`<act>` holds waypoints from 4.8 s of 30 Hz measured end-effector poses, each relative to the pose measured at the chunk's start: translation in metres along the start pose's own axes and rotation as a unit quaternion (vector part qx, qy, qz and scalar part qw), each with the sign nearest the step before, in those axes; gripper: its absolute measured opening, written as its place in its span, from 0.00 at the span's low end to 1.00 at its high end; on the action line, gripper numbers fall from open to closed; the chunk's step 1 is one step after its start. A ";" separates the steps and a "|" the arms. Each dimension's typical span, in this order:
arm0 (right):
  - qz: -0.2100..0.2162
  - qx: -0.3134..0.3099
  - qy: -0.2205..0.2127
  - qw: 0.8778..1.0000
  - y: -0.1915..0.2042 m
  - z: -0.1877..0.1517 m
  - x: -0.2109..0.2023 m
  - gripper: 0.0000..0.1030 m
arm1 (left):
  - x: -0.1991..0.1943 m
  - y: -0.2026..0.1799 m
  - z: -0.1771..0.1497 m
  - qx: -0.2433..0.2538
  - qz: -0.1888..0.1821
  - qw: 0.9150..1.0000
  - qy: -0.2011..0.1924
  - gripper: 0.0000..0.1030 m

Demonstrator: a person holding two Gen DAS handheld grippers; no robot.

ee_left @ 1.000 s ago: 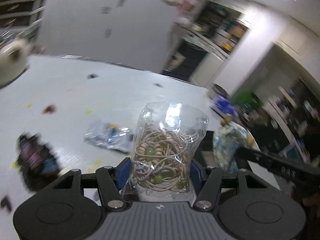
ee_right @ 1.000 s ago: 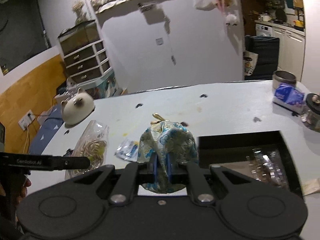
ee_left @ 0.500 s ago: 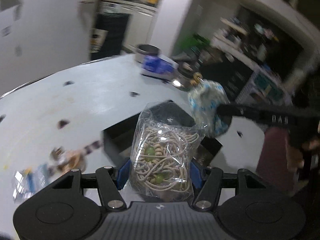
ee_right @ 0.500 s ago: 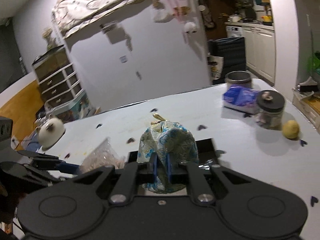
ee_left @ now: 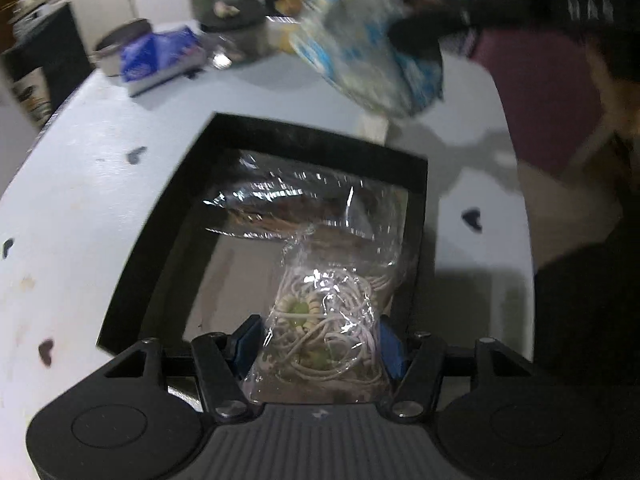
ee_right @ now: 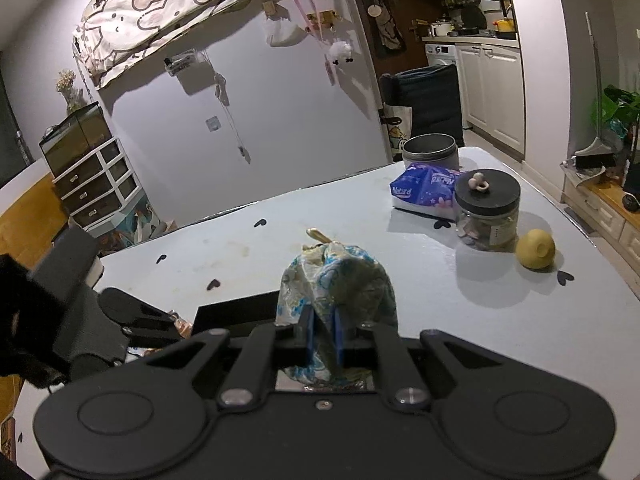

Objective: Organize soft objects
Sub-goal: 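Carry both items over the black box and release them inside, then lift both open tools away from the black box, then grasp the dark knitted pouch with the left tool while the right tool grasps the peach satin bow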

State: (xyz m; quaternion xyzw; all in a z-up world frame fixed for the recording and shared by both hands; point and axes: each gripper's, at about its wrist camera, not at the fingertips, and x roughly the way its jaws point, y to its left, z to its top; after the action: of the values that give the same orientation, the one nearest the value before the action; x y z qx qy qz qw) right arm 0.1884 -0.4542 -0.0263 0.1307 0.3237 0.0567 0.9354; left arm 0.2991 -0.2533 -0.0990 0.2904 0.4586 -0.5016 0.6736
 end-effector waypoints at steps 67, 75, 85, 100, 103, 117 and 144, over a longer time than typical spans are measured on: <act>0.001 -0.093 -0.017 0.996 0.023 -0.026 -0.017 0.98 | -0.101 -0.057 -0.089 -0.401 0.189 0.855 -0.269 1.00; 0.002 -0.122 -0.042 0.992 0.024 -0.037 -0.026 1.00 | -0.107 -0.083 -0.103 -0.435 0.239 0.821 -0.282 1.00; 0.014 -0.130 -0.033 0.991 0.038 -0.040 -0.022 1.00 | -0.117 -0.099 -0.119 -0.447 0.274 0.802 -0.285 1.00; 0.030 -0.129 -0.024 0.991 0.115 -0.053 -0.002 1.00 | -0.153 -0.072 -0.190 -0.469 0.314 0.774 -0.286 1.00; 0.032 -0.129 -0.023 0.991 0.135 -0.055 0.005 1.00 | -0.163 -0.059 -0.209 -0.471 0.321 0.771 -0.285 1.00; 0.029 -0.134 -0.035 0.990 0.216 -0.052 0.051 1.00 | -0.192 0.006 -0.294 -0.481 0.354 0.758 -0.264 1.00; 0.047 -0.435 0.187 0.879 0.302 -0.046 0.210 0.92 | -0.132 0.080 -0.356 -0.435 0.297 0.833 -0.170 0.74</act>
State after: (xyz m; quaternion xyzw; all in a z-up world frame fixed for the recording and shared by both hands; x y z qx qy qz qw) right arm 0.3180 -0.1151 -0.1008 -0.2877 0.4286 0.2595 0.8162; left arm 0.2483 0.1299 -0.1303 -0.0005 0.3989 -0.0672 0.9145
